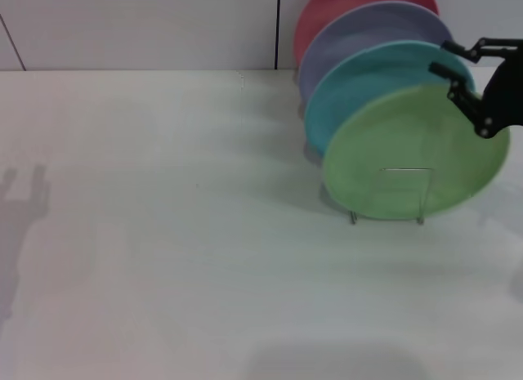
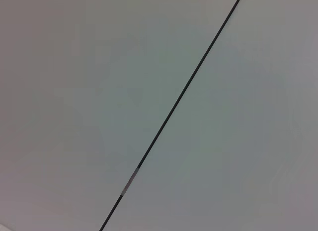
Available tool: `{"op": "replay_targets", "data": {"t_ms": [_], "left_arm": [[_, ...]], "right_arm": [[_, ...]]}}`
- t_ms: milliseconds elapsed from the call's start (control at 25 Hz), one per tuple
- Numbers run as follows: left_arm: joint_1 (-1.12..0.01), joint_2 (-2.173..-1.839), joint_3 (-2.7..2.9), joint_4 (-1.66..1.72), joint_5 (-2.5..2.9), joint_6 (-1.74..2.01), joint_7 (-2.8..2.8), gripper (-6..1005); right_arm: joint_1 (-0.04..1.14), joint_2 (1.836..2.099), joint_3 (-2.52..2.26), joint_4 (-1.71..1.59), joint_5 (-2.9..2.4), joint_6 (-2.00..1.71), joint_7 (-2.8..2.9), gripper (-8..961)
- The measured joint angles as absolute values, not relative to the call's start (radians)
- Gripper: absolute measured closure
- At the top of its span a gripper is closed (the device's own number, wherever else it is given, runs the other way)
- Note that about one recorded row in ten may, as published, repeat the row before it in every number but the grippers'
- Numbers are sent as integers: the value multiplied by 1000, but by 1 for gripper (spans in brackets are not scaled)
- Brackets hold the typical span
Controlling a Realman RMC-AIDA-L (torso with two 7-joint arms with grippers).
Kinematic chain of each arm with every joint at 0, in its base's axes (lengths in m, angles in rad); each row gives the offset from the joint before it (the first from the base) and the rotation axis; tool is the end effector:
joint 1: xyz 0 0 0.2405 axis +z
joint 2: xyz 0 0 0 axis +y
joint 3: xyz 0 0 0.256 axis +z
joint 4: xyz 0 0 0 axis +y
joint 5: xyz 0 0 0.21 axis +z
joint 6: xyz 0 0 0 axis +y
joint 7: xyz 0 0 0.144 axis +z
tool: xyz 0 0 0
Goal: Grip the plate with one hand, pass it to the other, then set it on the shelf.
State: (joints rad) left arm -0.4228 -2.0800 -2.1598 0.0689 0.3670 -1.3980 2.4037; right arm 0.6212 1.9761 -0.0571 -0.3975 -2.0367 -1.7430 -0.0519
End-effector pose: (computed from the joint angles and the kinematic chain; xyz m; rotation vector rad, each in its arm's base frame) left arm -0.3562 0.2970 0.0164 -1.3314 -0.9101 -1.1249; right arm 0.2652 0.3463 0.0677 -1.9620 -0.8186 0.5436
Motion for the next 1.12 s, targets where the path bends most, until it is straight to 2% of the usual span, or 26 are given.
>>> {"op": "replay_targets", "data": {"t_ms": [240,560,760,920,1040,1120], "left_arm": [[-421,-2080,-2160,69,368,-1400,2404,507],[-401,-2078,-2147,58,368,-1453,2416,507],[-353,-2074,-2089,-24,371,-1476,2458,507],[-291,-2068,-2023,-153,372,-1471,2512,497],[-278,-2062,-2020,-190,375,-1463,2543,481],[-278,-2062,-2020,-190,375,-1463,2543,471]], "right_arm": [[599,1974,-59,-431,-1946,-1863,104,763],[530,1945,-52,-383,-1542,-1965,551,737],[457,1984,-50,-377,-1366,-1809,710,721],[396,1994,-36,-372,-1355,-1654,845,709],[357,2015,-3,-365,-1342,-1560,875,699],[338,2032,24,-365,-1333,-1495,881,617]]}}
